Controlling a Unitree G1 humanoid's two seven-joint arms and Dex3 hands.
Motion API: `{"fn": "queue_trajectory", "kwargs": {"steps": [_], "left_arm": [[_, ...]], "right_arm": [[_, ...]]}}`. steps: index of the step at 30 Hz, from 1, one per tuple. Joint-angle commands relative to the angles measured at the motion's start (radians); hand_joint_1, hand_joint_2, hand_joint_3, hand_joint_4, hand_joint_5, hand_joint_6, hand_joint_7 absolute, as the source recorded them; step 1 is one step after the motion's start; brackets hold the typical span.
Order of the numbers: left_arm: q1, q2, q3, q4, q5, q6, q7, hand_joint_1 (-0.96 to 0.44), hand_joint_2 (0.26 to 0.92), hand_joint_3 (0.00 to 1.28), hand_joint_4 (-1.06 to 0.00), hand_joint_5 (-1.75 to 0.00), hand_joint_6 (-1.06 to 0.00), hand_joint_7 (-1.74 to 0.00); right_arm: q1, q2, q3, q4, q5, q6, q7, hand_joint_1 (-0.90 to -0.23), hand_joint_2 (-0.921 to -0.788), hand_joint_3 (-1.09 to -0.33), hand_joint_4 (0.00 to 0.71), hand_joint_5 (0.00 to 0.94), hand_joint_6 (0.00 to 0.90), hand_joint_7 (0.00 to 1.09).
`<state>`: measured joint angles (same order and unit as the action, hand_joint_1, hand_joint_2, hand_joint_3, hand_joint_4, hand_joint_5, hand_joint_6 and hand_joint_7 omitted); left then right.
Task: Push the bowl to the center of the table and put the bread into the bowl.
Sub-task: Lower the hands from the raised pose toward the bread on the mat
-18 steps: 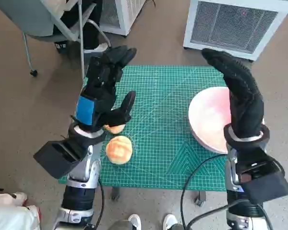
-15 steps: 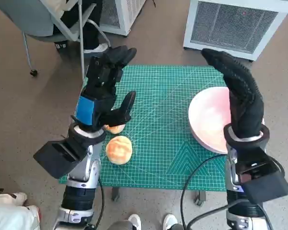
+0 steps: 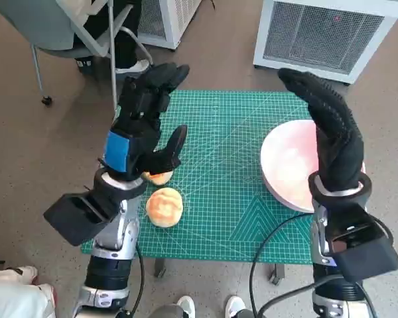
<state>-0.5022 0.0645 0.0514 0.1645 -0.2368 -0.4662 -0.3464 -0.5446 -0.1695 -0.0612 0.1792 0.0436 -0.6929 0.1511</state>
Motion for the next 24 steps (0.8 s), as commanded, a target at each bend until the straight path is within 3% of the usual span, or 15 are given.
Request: {"fn": "queue_trajectory", "kwargs": {"steps": [1,6,12,18,22,24], "left_arm": [[-0.016,0.003,-0.001,-0.001,-0.005,0.006,-0.007,-0.27,0.707,0.86,0.00,-0.57,0.00,-0.86],[-0.016,0.003,-0.002,-0.001,-0.004,0.006,-0.010,-0.27,0.707,0.86,0.00,-0.57,0.00,-0.86],[-0.014,0.003,-0.002,-0.002,-0.005,0.004,-0.012,-0.27,0.705,0.86,0.00,-0.58,0.00,-0.86],[-0.015,0.009,0.003,0.005,-0.001,-0.001,-0.011,-0.25,0.701,0.87,0.00,-0.60,0.00,-0.86],[-0.017,0.012,0.005,0.010,0.005,-0.006,-0.008,-0.26,0.696,0.87,0.00,-0.61,0.00,-0.84],[-0.018,0.013,0.006,0.013,0.006,-0.008,-0.008,-0.26,0.695,0.87,0.00,-0.61,0.00,-0.83]], "right_arm": [[0.023,0.009,0.000,0.009,0.007,0.008,-0.001,-0.517,-0.921,-0.719,0.365,0.004,-0.001,0.75],[0.026,-0.005,-0.015,0.020,0.028,0.001,0.010,-0.514,-0.921,-0.719,0.365,0.004,-0.001,0.75],[0.034,-0.064,-0.084,0.088,0.066,-0.048,0.023,-0.541,-0.921,-0.703,0.370,0.006,0.004,0.75],[0.020,-0.119,-0.203,0.253,0.000,-0.129,-0.090,-0.557,-0.921,-0.690,0.367,0.003,0.034,0.70],[-0.005,-0.155,-0.257,0.396,-0.022,-0.167,-0.161,-0.537,-0.921,-0.698,0.347,0.000,0.048,0.63],[-0.020,-0.171,-0.278,0.472,-0.015,-0.172,-0.186,-0.518,-0.921,-0.705,0.346,0.001,0.048,0.62]]}}
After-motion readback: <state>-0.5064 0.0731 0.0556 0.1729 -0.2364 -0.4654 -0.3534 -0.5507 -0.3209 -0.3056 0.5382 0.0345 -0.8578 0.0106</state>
